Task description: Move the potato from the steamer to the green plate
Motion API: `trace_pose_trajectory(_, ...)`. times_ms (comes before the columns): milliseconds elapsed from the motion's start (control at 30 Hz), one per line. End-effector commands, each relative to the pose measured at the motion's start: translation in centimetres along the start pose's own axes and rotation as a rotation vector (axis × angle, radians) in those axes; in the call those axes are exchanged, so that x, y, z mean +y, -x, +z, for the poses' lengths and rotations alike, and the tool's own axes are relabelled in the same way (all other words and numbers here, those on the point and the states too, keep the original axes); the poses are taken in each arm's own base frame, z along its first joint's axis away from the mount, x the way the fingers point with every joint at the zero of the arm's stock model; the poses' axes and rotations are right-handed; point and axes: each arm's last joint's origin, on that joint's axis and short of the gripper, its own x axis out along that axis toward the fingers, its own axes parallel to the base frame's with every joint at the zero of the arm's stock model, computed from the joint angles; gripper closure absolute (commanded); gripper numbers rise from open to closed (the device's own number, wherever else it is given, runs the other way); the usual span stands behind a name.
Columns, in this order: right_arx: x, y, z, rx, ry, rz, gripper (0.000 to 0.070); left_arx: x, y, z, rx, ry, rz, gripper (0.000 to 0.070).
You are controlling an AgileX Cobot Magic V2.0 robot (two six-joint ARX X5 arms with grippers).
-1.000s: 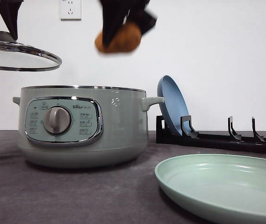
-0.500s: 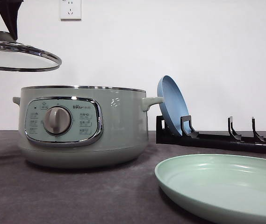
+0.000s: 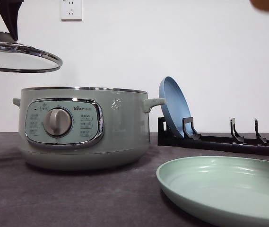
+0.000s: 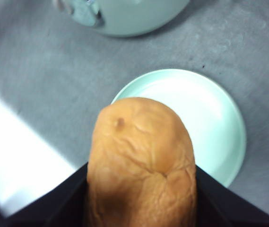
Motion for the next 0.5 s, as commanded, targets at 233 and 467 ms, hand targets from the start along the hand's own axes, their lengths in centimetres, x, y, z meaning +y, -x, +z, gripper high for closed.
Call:
trace_pose_trajectory(233,-1.6,-7.2,-2.3,0.012,-0.182,-0.005,0.0488,0.0,1.3,0.6,-0.075,-0.017,0.000,0.0697)
trace_pose_trajectory(467,-2.4,-11.0,-3.1,0.060,-0.190,-0.045,0.0488,-0.1,1.3,0.6,-0.075,-0.017,0.000,0.0697)
